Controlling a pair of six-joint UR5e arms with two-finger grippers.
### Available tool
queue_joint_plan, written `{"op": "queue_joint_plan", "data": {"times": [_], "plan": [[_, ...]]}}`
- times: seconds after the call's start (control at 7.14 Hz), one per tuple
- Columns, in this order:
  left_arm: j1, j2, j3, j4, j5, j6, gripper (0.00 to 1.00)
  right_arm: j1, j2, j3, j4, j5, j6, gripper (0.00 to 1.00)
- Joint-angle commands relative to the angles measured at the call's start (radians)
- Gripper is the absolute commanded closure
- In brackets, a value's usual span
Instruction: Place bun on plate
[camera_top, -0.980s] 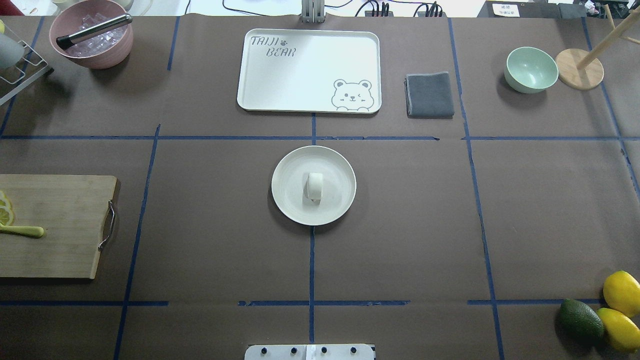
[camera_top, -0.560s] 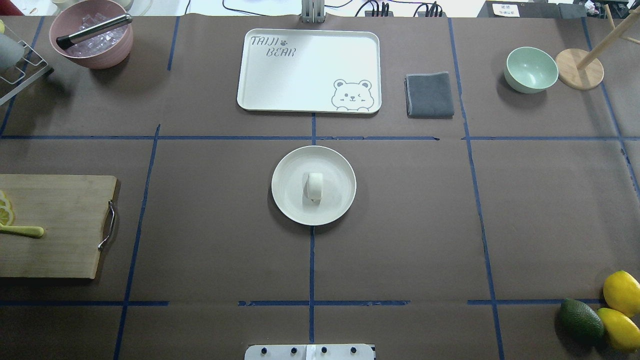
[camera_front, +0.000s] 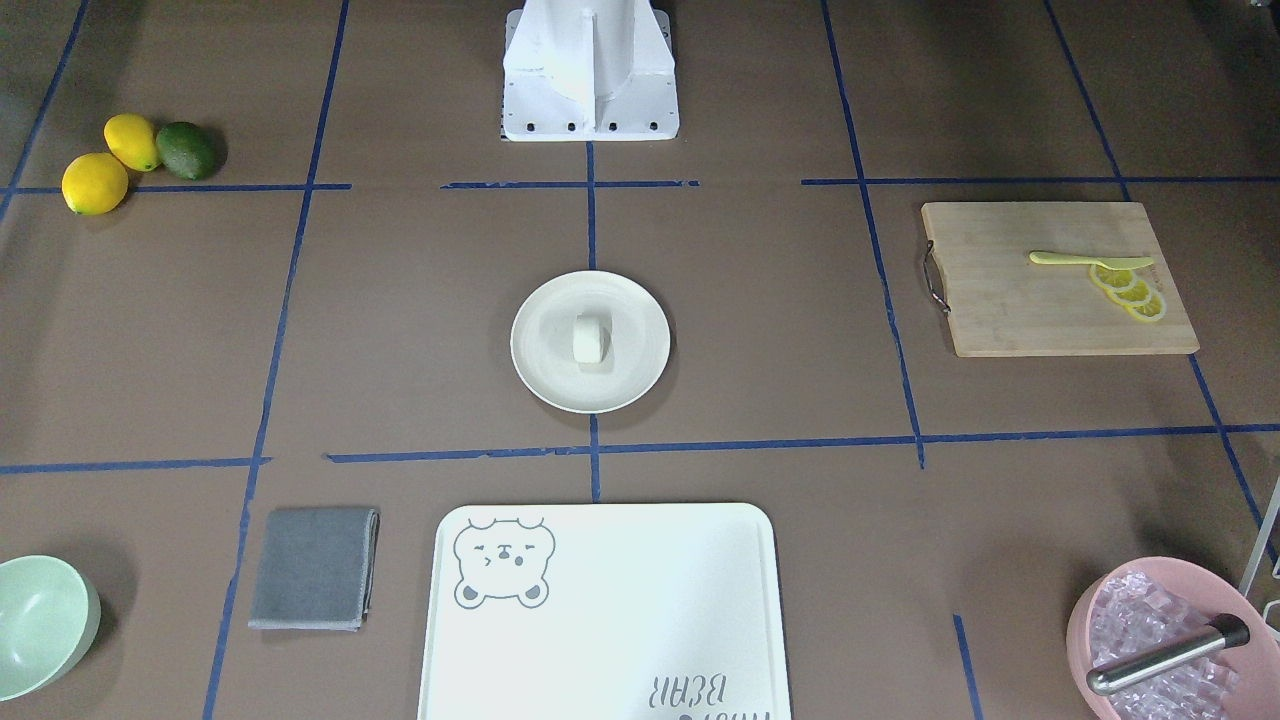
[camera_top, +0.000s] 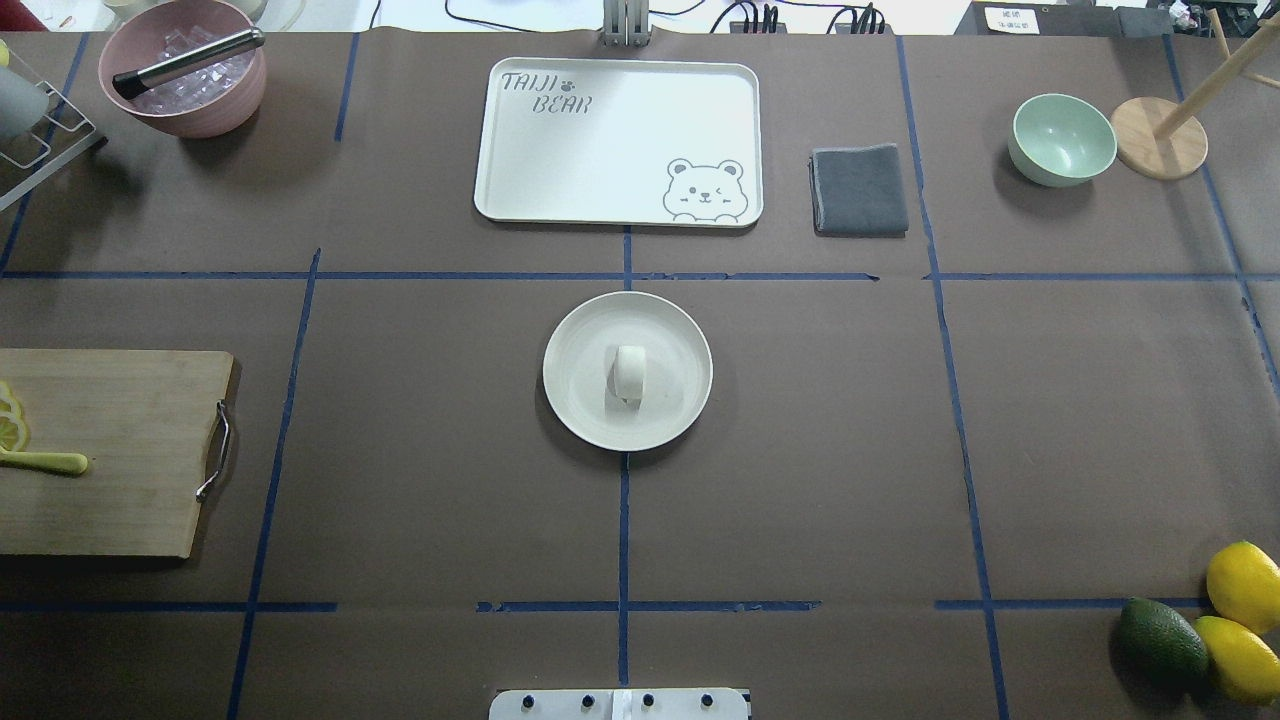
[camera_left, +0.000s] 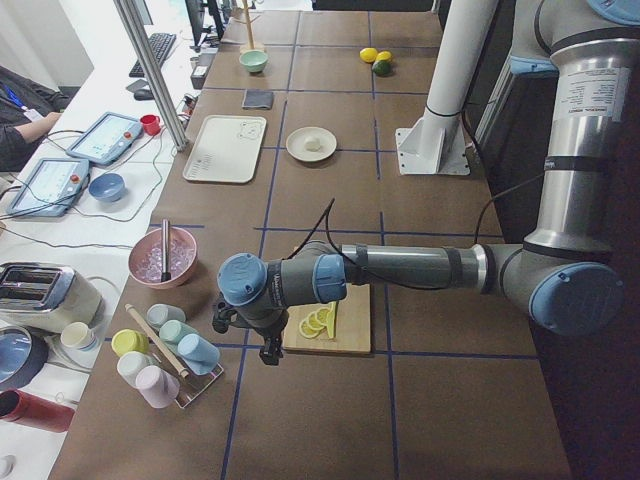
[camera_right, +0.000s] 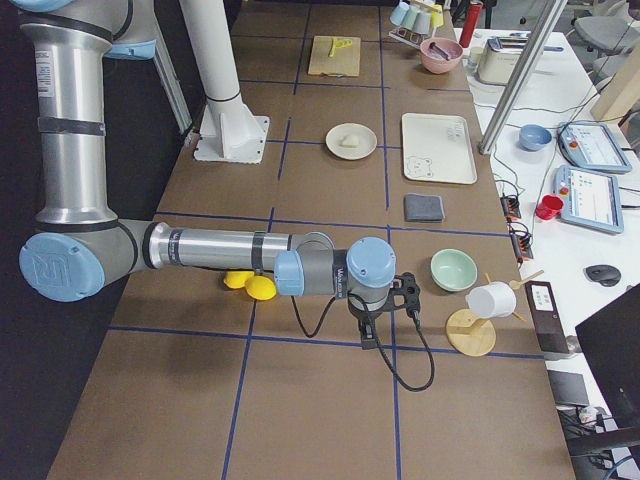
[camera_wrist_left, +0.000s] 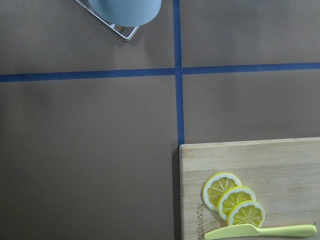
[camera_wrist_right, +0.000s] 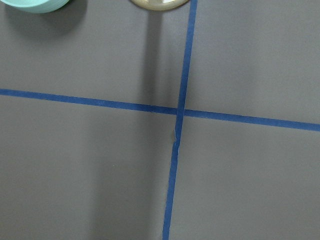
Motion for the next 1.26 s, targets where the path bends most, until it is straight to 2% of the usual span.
{"op": "queue_joint_plan", "data": {"times": [0.0,0.42,1.12], "plan": [[-0.001,0.005,0.005,-0.041,0.008,-0.002,0.00,0.000,0.000,-0.002,0.000,-0.002,-0.001,0.00],[-0.002,0.008,0.002,-0.042,0.067,-0.002,0.00,0.000,0.000,-0.005,0.000,-0.003,-0.002,0.00],[-0.002,0.008,0.000,-0.042,0.068,-0.019,0.00,0.002,-0.002,-0.003,0.000,-0.003,-0.002,0.00]]}}
